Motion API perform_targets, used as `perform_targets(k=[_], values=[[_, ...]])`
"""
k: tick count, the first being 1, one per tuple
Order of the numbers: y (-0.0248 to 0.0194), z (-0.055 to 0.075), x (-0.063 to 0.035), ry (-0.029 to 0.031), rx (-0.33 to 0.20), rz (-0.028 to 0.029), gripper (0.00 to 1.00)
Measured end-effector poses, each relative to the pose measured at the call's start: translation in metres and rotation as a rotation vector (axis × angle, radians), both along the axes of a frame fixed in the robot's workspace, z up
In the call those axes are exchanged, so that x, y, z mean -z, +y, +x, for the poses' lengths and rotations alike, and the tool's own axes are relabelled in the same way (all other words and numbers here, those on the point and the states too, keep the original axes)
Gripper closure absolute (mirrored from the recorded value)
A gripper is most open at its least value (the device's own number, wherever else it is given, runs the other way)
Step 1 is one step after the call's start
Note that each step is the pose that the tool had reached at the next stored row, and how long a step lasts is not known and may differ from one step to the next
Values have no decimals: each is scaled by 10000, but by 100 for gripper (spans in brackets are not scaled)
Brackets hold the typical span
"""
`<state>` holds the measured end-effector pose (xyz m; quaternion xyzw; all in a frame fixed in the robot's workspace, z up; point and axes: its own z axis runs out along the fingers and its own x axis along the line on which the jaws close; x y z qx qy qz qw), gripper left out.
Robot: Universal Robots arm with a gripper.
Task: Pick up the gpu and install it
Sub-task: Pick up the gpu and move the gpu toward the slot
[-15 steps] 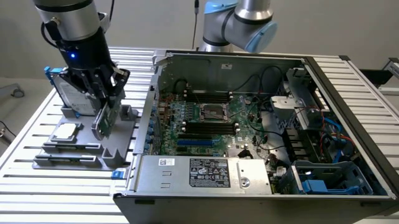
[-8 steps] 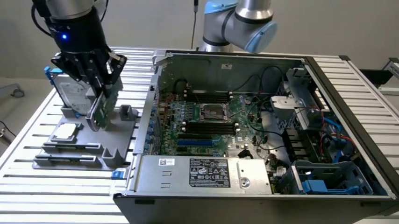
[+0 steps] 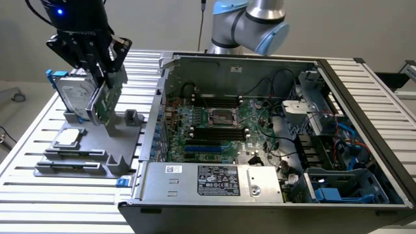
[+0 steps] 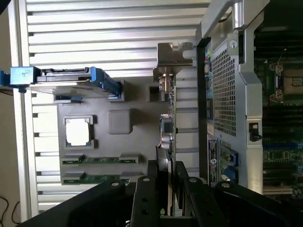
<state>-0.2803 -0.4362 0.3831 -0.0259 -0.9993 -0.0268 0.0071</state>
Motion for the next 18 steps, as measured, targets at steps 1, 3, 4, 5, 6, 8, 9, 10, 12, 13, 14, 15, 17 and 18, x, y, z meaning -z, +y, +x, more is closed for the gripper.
perform_targets(k=[1, 3, 4, 5, 6, 8, 9, 10, 12, 13, 14, 15, 17, 18], values=[[0, 34, -44, 1, -1, 1, 74], [0, 126, -137, 13, -1, 1, 74], [-1, 170, -182, 21, 0, 4, 74], [-1, 215, -227, 31, 0, 7, 74], [-2, 260, -272, 40, 0, 11, 74], [-4, 353, -365, 61, -1, 21, 74], [-4, 398, -409, 70, 1, 30, 74], [-5, 442, -451, 80, 0, 39, 74], [-9, 536, -526, 100, -1, 62, 74], [-13, 580, -548, 112, 0, 72, 74], [-17, 625, -556, 125, 0, 82, 74], [-23, 670, -559, 146, 0, 83, 74], [-36, 760, -560, 185, 0, 85, 74], [-43, 805, -559, 205, 0, 85, 74]])
